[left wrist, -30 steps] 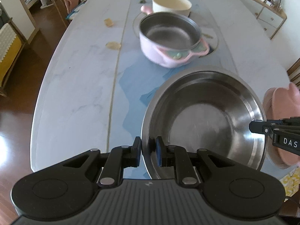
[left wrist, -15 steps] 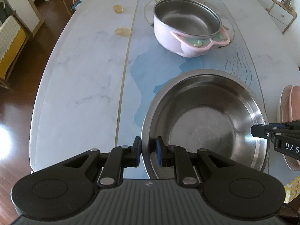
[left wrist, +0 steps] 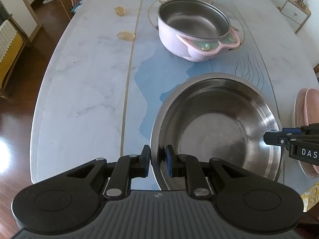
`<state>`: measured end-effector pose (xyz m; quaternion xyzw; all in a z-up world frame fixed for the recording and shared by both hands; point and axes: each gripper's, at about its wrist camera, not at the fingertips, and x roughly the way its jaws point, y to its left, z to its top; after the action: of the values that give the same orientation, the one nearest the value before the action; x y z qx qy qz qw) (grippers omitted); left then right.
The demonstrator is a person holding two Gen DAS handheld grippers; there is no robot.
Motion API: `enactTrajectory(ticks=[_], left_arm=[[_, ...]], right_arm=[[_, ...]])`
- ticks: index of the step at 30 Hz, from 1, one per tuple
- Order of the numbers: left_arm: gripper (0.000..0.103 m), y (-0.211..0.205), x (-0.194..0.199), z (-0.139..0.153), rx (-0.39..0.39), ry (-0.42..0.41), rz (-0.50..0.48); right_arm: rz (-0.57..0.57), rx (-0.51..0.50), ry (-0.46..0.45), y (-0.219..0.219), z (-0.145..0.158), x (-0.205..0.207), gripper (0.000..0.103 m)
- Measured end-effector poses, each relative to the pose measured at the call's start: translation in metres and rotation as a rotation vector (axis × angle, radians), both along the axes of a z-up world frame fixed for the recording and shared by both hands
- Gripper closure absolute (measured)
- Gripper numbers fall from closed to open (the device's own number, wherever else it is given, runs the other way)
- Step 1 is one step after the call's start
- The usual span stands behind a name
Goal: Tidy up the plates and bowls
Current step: 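Carry the steel bowl with both tools toward the pink plate stack, then open both tools to release the steel bowl, then move both tools to the rim of the pink pot with steel interior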
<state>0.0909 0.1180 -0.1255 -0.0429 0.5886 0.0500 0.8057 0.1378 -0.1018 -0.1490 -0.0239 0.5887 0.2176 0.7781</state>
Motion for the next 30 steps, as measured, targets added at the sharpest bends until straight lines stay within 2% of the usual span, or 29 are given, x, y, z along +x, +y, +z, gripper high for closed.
enactTrajectory(ticks=[7, 10, 15, 17, 21, 26, 30], left_arm=[[0.087, 0.002, -0.002, 0.008, -0.014, -0.024, -0.003], [0.087, 0.002, -0.003, 0.018, -0.007, -0.046, -0.016], [0.087, 0.006, 0.001, 0.042, -0.005, -0.111, -0.016], [0.081, 0.007, 0.005, 0.052, 0.002, -0.144, -0.014], [0.051, 0.009, 0.015, 0.072, 0.015, -0.218, -0.001], [0.047, 0.010, 0.032, 0.091, 0.019, -0.277, 0.006], [0.038, 0.013, 0.048, 0.100, 0.022, -0.311, 0.023]], right_arm=[[0.019, 0.014, -0.014, -0.002, 0.012, 0.001, 0.077], [0.039, 0.031, -0.027, -0.002, 0.025, 0.004, 0.074], [0.056, 0.052, -0.097, -0.003, 0.054, 0.015, 0.069], [0.057, 0.055, -0.127, -0.004, 0.065, 0.021, 0.069], [0.050, 0.060, -0.173, -0.005, 0.081, 0.034, 0.066], [0.041, 0.071, -0.223, -0.004, 0.097, 0.050, 0.063], [0.032, 0.078, -0.266, -0.001, 0.106, 0.064, 0.048]])
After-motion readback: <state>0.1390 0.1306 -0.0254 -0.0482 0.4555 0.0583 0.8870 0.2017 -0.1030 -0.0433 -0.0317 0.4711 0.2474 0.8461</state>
